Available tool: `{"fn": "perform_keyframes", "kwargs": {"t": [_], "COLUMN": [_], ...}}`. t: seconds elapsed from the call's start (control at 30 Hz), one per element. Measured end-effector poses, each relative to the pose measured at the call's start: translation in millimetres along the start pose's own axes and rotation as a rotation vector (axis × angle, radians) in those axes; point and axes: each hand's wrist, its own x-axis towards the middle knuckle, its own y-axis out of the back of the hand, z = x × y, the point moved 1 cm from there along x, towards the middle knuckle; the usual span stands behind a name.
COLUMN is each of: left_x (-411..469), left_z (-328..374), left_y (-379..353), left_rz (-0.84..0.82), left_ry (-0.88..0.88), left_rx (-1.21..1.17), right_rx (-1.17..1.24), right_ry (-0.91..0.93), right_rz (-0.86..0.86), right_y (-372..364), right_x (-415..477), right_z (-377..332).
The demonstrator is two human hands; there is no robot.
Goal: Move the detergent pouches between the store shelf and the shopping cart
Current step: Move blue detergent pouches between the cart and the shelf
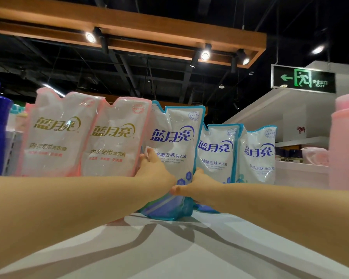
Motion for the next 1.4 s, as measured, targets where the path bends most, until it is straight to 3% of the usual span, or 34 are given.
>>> {"fn": "perform_keyframes", "kwargs": {"t": [0.27,0.67,0.83,1.13,1.4], "left_x": [-27,-90,-142,-295,-502], "left_z": [20,30,59,122,219], "left_y": [16,23,30,-5,-114], "left_rz": [-0.029,-0.089,-0.055,-0.1,-0.43], "left_ry": [-0.187,-0.549,-0.636,-0.843,-0.994], "left_rx": [0.083,0.084,0.076,-0.367,-0.683], "right_rx": [-0.036,0.016,0.004,0.041,0.072], "right_ry": [0.147,0.188,0.267,0.348,0.051], "right_rz": [0.053,0.069,0.181,0.413,0.714], "right_y": [32,39,63,141,213], "right_x": [-38,-111,-166,-355,-586], "right_z": [-19,-12,-13,32,152]}}
